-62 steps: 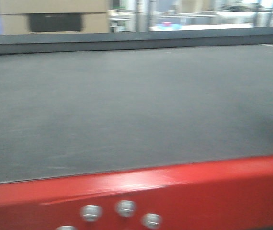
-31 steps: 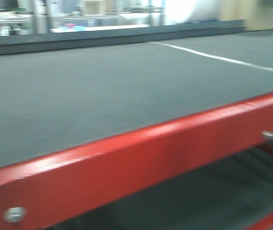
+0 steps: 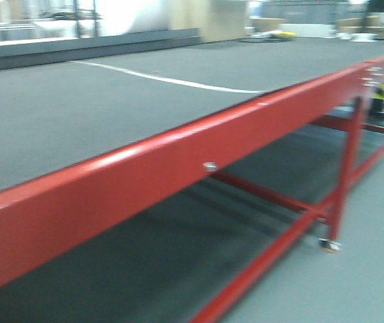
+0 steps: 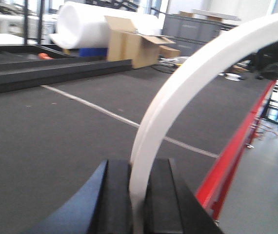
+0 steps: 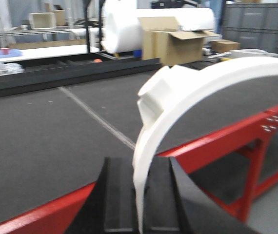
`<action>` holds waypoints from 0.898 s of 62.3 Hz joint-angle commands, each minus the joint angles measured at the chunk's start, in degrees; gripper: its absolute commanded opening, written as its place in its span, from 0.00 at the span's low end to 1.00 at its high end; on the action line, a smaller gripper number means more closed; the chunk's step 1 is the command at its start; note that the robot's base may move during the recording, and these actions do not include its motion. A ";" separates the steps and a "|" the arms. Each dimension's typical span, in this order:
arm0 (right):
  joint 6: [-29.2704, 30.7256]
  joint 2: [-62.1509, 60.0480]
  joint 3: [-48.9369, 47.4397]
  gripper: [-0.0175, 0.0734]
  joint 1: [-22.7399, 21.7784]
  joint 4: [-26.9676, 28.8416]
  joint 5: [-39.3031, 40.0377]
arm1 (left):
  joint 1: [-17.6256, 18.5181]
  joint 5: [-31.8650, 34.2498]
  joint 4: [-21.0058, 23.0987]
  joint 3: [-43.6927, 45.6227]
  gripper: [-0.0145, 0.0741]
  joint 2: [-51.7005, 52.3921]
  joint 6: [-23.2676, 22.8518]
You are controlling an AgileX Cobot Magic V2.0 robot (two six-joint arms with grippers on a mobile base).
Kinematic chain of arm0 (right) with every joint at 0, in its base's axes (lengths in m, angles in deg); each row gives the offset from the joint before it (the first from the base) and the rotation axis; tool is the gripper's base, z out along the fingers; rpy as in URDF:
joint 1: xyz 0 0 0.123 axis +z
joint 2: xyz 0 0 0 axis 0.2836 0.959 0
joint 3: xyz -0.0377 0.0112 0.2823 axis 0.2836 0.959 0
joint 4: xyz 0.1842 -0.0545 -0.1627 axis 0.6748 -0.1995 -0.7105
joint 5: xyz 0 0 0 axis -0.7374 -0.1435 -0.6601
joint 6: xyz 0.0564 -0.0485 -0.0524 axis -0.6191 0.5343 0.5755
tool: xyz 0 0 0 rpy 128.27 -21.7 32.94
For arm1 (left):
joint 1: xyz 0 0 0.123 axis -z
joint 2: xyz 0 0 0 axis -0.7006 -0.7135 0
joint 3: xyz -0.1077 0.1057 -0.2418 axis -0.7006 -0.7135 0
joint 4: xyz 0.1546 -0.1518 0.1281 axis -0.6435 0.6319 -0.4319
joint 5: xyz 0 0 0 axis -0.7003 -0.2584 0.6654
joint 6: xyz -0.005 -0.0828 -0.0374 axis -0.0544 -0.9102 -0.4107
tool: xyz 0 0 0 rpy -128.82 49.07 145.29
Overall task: Grab PVC pipe and place in blue bin
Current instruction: 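Drive the base past the red table to the blue bin shelf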
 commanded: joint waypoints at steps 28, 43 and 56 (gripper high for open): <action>0.34 -0.33 -0.26 0.02 0.13 -0.70 1.99 | 0.28 1.47 -0.03 -0.01 0.04 0.26 0.00; 0.34 -0.33 -0.26 0.02 0.13 -0.70 1.99 | 0.28 1.47 -0.03 -0.01 0.04 0.26 0.00; 0.34 -0.33 -0.26 0.02 0.13 -0.70 1.99 | 0.28 1.47 -0.03 -0.01 0.04 0.26 0.00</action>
